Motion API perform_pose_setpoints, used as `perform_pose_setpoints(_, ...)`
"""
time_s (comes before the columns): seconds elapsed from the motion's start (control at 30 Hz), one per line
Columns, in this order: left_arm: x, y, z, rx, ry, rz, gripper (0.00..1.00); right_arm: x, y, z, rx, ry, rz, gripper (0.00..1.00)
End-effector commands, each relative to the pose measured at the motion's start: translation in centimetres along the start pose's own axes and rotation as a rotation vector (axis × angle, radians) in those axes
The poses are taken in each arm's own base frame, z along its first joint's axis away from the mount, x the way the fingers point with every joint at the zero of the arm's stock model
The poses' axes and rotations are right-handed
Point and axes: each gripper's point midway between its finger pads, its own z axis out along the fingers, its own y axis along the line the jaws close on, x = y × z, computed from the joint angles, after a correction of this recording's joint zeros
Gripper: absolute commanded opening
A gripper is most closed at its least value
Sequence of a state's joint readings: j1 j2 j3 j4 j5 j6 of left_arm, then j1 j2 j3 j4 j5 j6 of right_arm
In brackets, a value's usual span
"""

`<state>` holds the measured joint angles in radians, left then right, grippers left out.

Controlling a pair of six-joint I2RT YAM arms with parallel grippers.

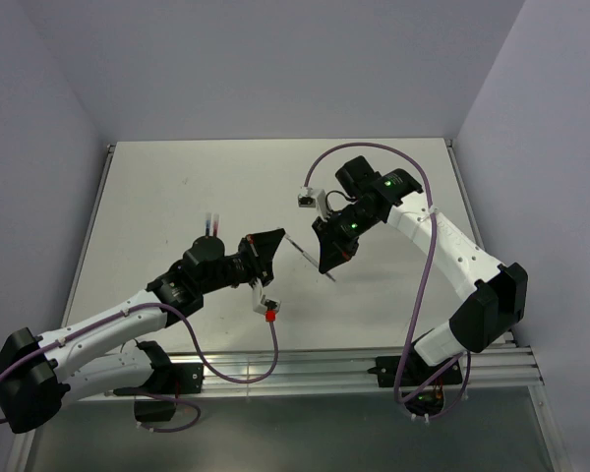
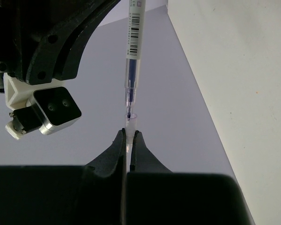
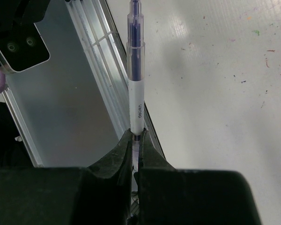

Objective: Insert the pens into the pen caps

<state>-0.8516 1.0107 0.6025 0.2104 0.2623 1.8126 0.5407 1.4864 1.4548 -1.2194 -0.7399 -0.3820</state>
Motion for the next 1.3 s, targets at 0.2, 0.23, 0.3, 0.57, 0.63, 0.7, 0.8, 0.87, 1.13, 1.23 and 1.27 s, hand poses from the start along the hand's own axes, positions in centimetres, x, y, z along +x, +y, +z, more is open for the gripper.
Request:
perform_pose_setpoints(0.2, -0.4, 2.5, -0.4, -0.063, -0.03, 0.034, 0.0, -1.8, 0.9, -1.2, 0.018, -0.059, -0.055, 0.0)
perform_pose_setpoints(0.23, -0.5, 2.5, -0.4, -0.061, -0.034, 0.03, 0.0, -1.9, 0.9, -1.3, 0.019, -0.061, -0.056, 0.0)
perform_pose_setpoints(0.3, -0.6, 2.6, -0.3, -0.066, -0.035, 0.034, 0.0, -2.1, 0.8, -1.3, 0.018, -0.063, -0.055, 0.0)
perform_pose_setpoints(0.57, -1.1, 2.6, 0.0, -0.066, -0.043, 0.039, 0.0, -2.9, 0.7, -1.2, 0.019, -0.063, -0.06, 0.0)
perform_pose_setpoints(0.63, -1.2, 2.6, -0.1, -0.072, -0.043, 0.039, 0.0, -3.0, 0.7, -1.2, 0.015, -0.062, -0.055, 0.0)
perform_pose_setpoints(0.7, -1.1, 2.7, -0.1, -0.069, -0.036, 0.034, 0.0, -3.0, 0.6, -1.1, 0.02, -0.058, -0.055, 0.0)
perform_pose_setpoints(0.8, -0.7, 3.2, 0.0, -0.078, -0.017, 0.0, 0.0, -2.8, 0.4, -1.0, 0.024, -0.052, -0.053, 0.0)
perform_pose_setpoints(0.87, -0.6, 3.4, 0.1, -0.07, -0.019, -0.034, 0.0, -2.7, 0.3, -1.0, 0.033, -0.05, -0.052, 0.0)
perform_pose_setpoints(1.13, -1.3, 3.2, -0.3, -0.085, -0.04, 0.012, 0.02, -3.1, 0.2, -1.2, 0.047, -0.058, -0.054, 0.0)
perform_pose_setpoints(1.23, -1.4, 3.2, -0.2, -0.094, -0.044, 0.03, 0.13, -3.7, 0.5, -1.4, 0.036, -0.074, -0.066, 0.0)
perform_pose_setpoints(1.27, -1.3, 3.3, -0.2, -0.098, -0.042, 0.031, 0.15, -3.8, 0.6, -1.5, 0.032, -0.078, -0.066, 0.0)
